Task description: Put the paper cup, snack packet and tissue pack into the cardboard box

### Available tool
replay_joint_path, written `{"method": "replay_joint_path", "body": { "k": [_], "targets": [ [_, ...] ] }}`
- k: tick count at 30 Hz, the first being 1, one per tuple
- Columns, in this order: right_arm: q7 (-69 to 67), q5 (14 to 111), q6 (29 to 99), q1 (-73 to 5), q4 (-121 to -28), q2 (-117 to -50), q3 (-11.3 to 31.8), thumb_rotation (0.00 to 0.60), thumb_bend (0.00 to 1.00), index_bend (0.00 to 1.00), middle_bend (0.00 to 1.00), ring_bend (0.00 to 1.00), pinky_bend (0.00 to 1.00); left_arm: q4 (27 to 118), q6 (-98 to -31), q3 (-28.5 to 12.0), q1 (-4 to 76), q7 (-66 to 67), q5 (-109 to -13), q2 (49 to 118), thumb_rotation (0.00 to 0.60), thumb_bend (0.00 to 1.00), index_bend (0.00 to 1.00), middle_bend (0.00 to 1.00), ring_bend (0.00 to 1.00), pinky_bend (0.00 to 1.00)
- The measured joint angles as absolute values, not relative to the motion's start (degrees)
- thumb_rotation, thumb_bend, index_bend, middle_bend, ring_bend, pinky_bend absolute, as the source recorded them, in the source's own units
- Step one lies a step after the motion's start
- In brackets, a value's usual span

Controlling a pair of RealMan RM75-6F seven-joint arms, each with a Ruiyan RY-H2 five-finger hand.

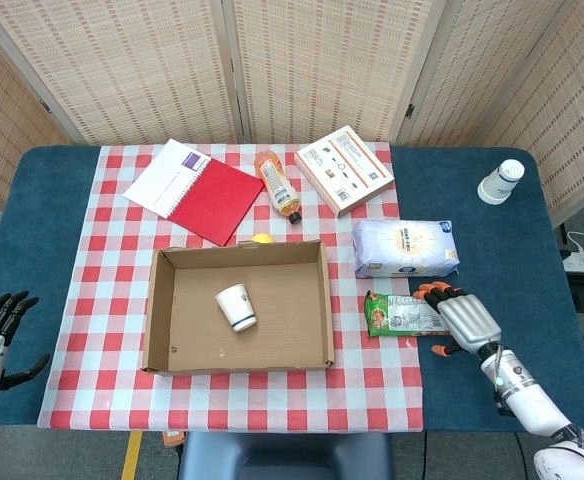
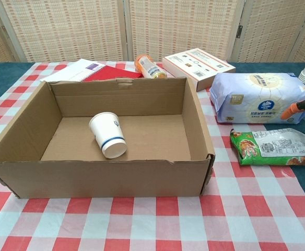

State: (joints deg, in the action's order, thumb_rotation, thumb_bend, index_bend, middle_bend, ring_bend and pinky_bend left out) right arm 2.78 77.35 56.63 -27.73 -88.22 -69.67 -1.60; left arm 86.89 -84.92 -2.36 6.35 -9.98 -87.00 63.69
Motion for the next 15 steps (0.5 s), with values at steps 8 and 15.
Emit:
{"method": "replay_joint_path", "body": {
  "k": [8,15],
  "targets": [
    [1.02,77.02,53.61,-29.02,-84.27,-73.25,-0.28,0.600,0.00,0.24,0.15,0.11,0.27,87.08,-84.54,-2.30,6.30,-10.00,-86.78,63.48,0.600,0.24,0.15,0.05,0.00,0.28],
    [0.98,76.47,51.79,-29.99,-81.86,-75.58,0.52,0.600,0.00,0.25,0.15,0.11,0.27,86.96,-84.35,-2.46,6.39,-10.35,-86.43,63.42,0.600,0.24,0.15,0.05,0.00,0.28]
  ]
}}
